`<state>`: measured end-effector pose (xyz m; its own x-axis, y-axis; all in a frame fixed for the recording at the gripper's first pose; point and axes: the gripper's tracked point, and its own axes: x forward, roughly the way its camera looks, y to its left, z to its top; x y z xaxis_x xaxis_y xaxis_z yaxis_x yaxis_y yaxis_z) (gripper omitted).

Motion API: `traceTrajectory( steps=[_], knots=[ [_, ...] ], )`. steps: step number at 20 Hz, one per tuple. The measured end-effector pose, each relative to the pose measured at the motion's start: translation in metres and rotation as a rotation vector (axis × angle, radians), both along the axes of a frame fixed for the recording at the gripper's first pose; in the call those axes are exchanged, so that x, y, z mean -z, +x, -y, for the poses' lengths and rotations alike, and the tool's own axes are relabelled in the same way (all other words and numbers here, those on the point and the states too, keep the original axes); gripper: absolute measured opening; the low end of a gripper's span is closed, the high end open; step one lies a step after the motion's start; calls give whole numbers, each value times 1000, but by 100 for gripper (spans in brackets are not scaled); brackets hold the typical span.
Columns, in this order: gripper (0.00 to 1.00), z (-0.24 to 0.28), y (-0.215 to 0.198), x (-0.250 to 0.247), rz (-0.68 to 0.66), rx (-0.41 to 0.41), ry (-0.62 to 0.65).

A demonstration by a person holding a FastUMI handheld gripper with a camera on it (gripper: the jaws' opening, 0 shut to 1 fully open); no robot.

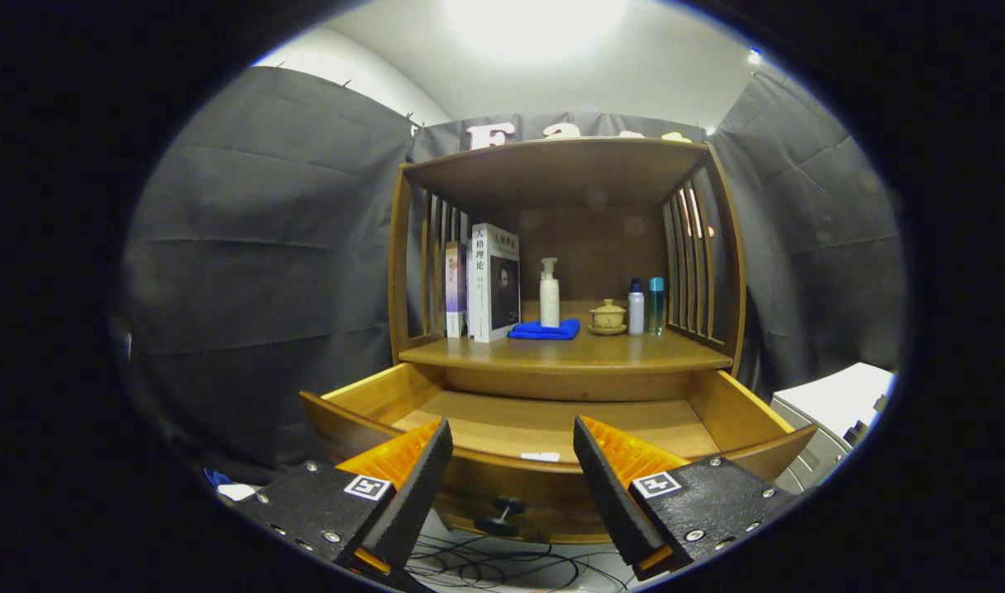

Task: Pull open the drawer, take out the items inside it, and place them on the countertop above the cabinet.

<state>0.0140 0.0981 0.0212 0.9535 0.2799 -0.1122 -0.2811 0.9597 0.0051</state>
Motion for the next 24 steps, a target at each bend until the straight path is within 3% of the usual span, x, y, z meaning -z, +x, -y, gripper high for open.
traceTrajectory(
  steps=[9, 17, 24],
  knots=[
    [92, -4, 68, 28, -353, -17, 42],
    [92, -1, 124, 79, -574, -28, -111],
    [92, 7, 120, 136, -803, -67, -289]
  ],
)
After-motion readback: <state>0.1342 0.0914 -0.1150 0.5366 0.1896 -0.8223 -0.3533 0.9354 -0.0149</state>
